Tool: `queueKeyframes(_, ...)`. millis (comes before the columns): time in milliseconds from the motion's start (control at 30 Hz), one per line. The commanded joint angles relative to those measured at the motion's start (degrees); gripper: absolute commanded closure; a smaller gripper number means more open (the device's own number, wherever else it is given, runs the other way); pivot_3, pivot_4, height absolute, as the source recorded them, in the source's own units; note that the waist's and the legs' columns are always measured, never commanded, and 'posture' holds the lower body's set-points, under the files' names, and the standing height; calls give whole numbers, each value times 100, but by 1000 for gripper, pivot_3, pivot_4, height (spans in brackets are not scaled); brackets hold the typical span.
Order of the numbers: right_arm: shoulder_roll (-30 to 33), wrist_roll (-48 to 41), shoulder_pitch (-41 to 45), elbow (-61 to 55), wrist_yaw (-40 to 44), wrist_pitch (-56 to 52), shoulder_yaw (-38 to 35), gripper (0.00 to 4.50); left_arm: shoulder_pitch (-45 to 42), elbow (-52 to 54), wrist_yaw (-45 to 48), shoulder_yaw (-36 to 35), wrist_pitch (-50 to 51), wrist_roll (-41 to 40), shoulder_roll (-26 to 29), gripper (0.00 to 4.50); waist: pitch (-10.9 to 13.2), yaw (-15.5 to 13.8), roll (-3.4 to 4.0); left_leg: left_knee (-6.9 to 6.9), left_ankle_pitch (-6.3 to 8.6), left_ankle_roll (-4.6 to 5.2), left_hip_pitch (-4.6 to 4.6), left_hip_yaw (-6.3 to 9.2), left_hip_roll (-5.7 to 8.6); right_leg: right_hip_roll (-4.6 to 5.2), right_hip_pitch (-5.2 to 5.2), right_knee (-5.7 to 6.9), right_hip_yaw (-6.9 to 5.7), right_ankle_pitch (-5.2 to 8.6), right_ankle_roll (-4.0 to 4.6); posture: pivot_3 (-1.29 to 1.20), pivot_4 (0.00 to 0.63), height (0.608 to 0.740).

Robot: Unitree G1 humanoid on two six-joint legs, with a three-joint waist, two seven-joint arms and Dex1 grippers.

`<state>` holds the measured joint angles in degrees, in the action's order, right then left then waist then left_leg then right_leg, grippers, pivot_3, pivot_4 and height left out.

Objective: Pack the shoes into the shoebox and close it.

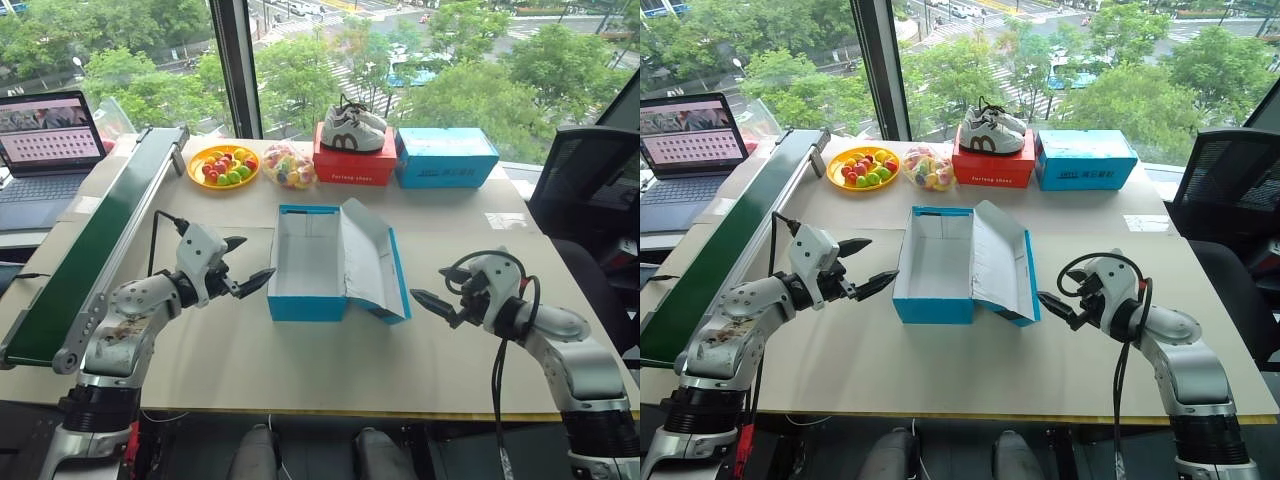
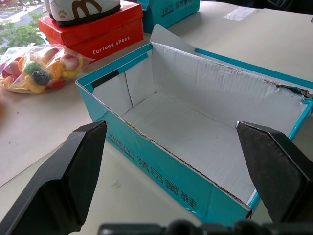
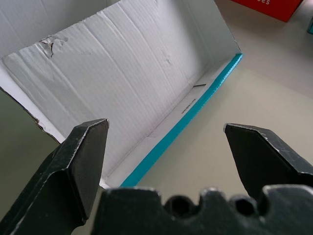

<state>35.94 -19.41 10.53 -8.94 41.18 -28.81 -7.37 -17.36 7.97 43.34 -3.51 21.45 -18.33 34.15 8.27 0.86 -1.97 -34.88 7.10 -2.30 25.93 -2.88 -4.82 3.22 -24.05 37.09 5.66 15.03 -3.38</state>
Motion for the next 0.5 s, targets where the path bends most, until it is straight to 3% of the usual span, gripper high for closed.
queueKeyframes(33, 84, -98, 69, -176, 15, 26, -147, 51, -31, 111, -18, -139, 101, -178, -23, 0, 0, 1, 0, 0, 0, 0, 0, 0, 0, 0, 0, 0, 0, 0, 0, 0, 150, 740)
queueKeyframes(300, -62, 139, 784, -66, -283, -45, 61, 51, -297, -341, -1136, -581, -225, 215, -382, 0, 1, 27, -1, -3, -1, 1, 0, 3, 0, -1, -1, 2, 0, -4, -1, 0, 150, 740)
queueKeyframes(500, -744, 307, 1927, 422, -684, 345, 327, 51, -550, -853, -2527, -1490, -187, 631, -247, 0, 2, 46, -3, -1, -2, 3, 1, 12, 2, -5, -2, 2, 0, -10, -3, 0, 150, 740)
